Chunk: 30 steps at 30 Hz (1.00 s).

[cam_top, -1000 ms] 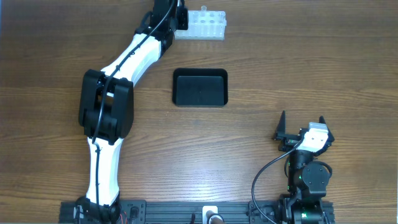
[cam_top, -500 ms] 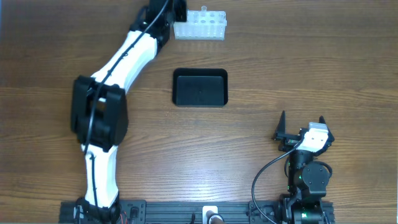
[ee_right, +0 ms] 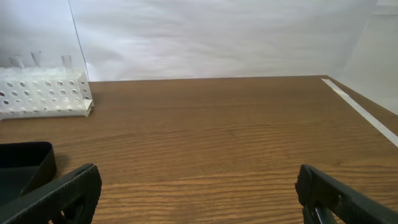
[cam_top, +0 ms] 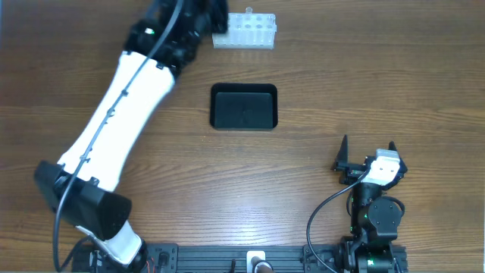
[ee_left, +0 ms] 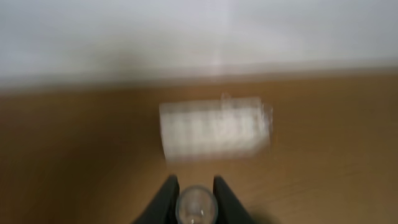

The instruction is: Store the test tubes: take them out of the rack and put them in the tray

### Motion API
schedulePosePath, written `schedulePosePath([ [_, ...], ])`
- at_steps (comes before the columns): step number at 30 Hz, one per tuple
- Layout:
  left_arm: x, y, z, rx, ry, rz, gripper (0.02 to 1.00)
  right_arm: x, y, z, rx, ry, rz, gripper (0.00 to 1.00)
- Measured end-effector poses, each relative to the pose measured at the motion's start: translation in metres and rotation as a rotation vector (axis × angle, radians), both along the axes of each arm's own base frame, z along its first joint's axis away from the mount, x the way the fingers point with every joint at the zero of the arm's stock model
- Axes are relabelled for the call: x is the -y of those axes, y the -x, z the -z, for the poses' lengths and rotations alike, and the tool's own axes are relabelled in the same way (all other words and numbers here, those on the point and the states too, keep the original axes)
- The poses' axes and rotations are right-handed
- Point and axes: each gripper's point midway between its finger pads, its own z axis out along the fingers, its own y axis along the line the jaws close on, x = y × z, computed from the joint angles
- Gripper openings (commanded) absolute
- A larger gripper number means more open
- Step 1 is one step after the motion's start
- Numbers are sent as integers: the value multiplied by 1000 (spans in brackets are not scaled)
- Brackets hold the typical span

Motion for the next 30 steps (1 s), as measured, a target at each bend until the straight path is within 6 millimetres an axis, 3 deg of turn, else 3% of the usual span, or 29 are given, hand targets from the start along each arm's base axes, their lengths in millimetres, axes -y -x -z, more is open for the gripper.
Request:
schedulePosePath([
  [1, 9, 18, 27, -109, -17, 2, 40, 0, 0, 0, 0, 0, 0, 993],
  [4, 24, 44, 74, -277, -55, -26, 40, 0, 0, 0, 0, 0, 0, 993],
  [7, 34, 55, 121, -394, -111, -57, 42, 0, 0, 0, 0, 0, 0, 991],
  [11, 27, 62, 170, -512, -170, -127, 40, 0, 0, 0, 0, 0, 0, 993],
  [17, 13, 60, 178, -539, -164, -192, 40, 0, 0, 0, 0, 0, 0, 993],
  [24, 9, 58, 209, -594, -195, -216, 42, 0, 0, 0, 0, 0, 0, 993],
  [30, 7, 56, 212, -596, -195, -220, 42, 0, 0, 0, 0, 0, 0, 993],
])
